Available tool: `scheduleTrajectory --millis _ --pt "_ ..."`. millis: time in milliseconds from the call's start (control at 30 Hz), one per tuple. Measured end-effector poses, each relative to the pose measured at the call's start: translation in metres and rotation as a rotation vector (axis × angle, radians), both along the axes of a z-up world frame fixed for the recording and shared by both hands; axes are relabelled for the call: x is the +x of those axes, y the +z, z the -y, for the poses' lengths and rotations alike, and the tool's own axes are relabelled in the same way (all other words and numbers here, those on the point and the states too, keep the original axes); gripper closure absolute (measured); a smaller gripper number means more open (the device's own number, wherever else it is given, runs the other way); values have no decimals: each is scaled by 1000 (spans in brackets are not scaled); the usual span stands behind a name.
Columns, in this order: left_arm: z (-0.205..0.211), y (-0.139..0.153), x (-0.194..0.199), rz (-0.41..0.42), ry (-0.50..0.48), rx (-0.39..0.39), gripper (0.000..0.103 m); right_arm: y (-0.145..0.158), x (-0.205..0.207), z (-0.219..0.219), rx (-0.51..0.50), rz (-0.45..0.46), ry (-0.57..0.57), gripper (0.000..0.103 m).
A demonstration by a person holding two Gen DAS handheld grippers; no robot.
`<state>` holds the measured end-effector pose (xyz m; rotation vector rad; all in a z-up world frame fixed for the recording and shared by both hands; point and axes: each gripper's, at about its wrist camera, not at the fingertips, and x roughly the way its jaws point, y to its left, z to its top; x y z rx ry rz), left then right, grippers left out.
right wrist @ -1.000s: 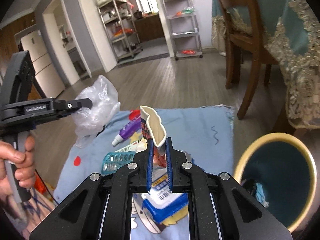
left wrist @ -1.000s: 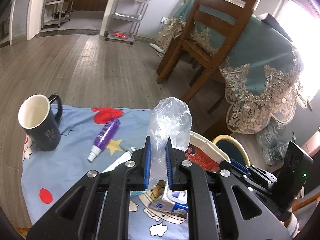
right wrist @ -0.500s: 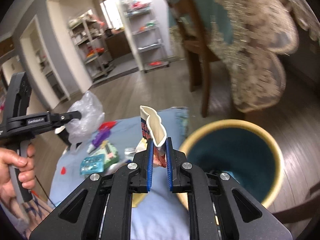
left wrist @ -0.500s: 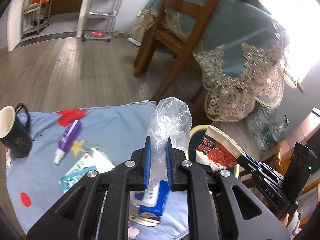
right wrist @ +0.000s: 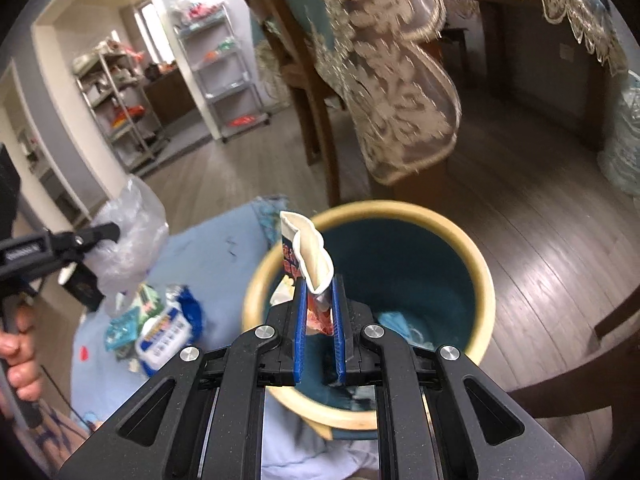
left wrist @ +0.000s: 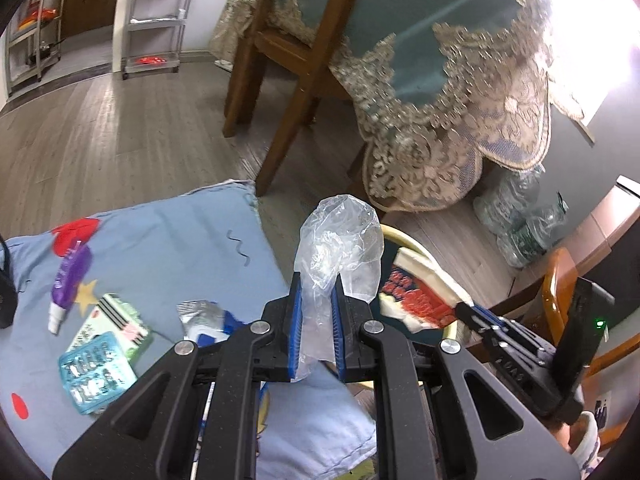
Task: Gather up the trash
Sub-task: 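Carry the paper packet and clear plastic over the bin with both grippers, then open both grippers to drop the paper packet and clear plastic into the bin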
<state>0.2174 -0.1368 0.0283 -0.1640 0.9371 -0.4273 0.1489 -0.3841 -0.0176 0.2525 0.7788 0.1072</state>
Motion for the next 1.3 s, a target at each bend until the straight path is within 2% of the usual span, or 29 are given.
scheduleTrajectory --millis 133,300,333,400,500,767,967,1033,1067,1100,1133,1167,1300 --pt "18 -7 1 -12 -28 12 91 -15 6 0 -32 -68 -26 90" --pt "35 -17 3 -29 -57 26 91 -29 9 4 -6 -132 -45 86" --pt "38 -19 3 -32 -62 28 91 -28 8 4 -2 -132 -47 83" --pt "44 -23 5 -39 -70 35 91 -26 6 5 3 -120 -53 72" --pt "55 -31 9 -48 -83 48 91 -21 3 8 7 -100 -68 65" --pt "89 -51 20 -72 -135 61 91 2 -15 19 15 -23 -116 55" --pt "107 -58 17 -75 -179 62 88 3 -17 27 37 -22 -142 55" --pt "108 -60 18 -80 -181 61 82 2 -17 29 47 -21 -143 55" --pt "107 -61 18 -83 -179 62 69 2 -17 29 52 -22 -142 55" --pt "106 -61 19 -83 -179 59 61 1 -17 28 55 -23 -140 55" --pt "104 -61 19 -85 -178 54 45 1 -16 28 55 -26 -139 55" --pt "102 -60 19 -81 -175 48 40 0 -16 27 57 -27 -138 55" --pt "96 -55 18 -71 -161 47 33 -2 -16 27 62 -30 -138 54"
